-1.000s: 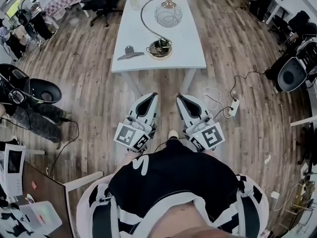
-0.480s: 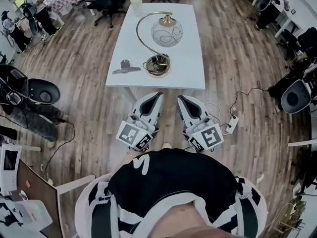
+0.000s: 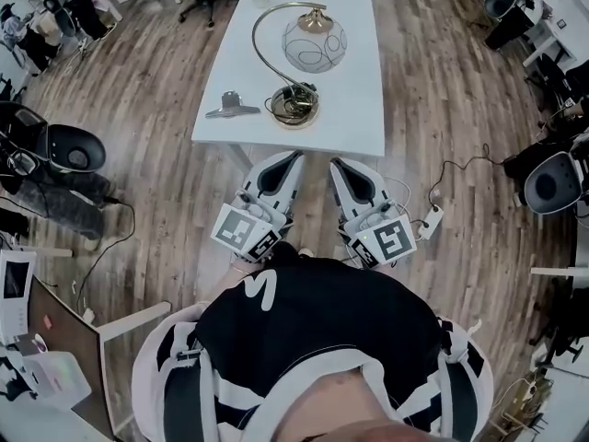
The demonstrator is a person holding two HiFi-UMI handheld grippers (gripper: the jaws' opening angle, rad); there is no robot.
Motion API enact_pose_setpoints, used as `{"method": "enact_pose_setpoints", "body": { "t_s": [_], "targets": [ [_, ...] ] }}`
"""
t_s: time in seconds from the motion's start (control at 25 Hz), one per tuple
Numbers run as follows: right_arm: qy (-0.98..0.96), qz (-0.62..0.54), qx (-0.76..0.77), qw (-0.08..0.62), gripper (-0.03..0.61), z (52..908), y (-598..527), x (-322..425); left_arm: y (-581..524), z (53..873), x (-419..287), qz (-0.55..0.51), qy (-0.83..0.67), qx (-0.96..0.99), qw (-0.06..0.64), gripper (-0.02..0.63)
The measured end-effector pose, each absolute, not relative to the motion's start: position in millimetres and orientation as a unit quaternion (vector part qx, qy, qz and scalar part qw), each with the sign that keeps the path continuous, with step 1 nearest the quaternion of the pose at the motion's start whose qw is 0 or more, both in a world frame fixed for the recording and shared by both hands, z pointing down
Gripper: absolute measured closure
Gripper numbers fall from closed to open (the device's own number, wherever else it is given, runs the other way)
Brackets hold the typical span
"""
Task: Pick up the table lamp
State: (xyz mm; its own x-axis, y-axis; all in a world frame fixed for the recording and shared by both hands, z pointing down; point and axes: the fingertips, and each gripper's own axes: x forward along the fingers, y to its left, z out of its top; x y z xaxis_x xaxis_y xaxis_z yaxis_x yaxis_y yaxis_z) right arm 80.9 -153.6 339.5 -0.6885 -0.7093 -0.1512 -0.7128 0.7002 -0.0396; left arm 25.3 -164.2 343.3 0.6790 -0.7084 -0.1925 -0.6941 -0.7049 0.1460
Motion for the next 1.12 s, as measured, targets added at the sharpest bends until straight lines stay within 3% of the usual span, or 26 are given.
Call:
{"method": "enact_pose_setpoints", "body": {
  "t_s": [0.44, 1.12],
  "targets": [
    [0.924, 0.002, -0.378, 0.065, 0.561, 354, -184, 61, -198, 356, 0, -0.114, -0.402, 0.908, 0.038, 0.611],
    [0.914, -0.002, -0.404, 0.033, 0.561, 378, -305, 26, -338, 373, -36, -0.085, -0.362, 0.928, 0.039, 0.611]
  ]
}}
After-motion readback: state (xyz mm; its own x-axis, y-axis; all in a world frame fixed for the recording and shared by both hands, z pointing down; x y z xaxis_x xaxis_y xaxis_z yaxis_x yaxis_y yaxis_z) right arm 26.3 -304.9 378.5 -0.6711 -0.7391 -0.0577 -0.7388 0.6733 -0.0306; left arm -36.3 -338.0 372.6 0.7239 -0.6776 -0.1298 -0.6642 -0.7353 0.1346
